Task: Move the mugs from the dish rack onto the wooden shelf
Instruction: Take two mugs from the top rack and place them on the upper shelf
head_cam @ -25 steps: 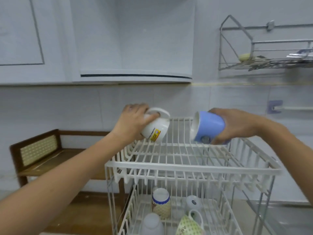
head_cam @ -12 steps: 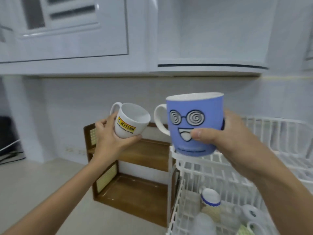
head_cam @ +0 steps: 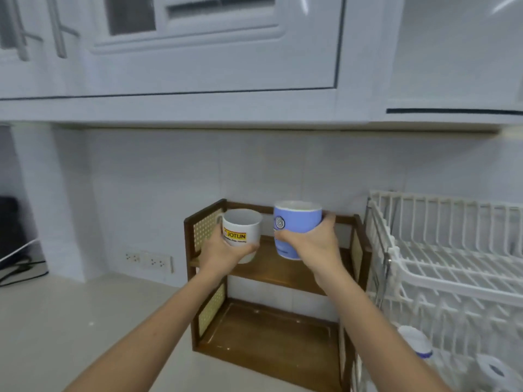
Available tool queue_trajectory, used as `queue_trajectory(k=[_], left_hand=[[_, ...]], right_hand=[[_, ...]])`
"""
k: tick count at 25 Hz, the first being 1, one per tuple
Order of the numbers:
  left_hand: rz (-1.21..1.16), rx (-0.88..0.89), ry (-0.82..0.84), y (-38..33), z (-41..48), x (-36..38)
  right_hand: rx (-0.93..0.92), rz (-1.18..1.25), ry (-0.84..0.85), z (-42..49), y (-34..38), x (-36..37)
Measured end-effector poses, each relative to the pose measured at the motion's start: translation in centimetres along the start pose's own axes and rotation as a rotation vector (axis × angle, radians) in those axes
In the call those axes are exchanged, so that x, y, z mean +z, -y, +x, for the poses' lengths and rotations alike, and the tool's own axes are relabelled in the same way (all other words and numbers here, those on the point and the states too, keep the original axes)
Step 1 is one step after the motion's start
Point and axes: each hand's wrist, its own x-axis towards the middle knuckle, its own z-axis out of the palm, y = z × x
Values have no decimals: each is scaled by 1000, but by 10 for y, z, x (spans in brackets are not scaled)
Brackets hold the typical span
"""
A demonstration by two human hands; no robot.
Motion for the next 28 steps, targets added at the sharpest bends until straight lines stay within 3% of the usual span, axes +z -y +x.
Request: queue_trajectory(k=[6,24,28], left_hand=[[141,-62,61,34,38,4],[56,-43,151,67,84,21],[70,36,-96,51,56,3]], right_hand=[[170,-132,-50,27,-65,48],[185,-236,27,59,-83,75],[53,-314,2,12,-58,79]])
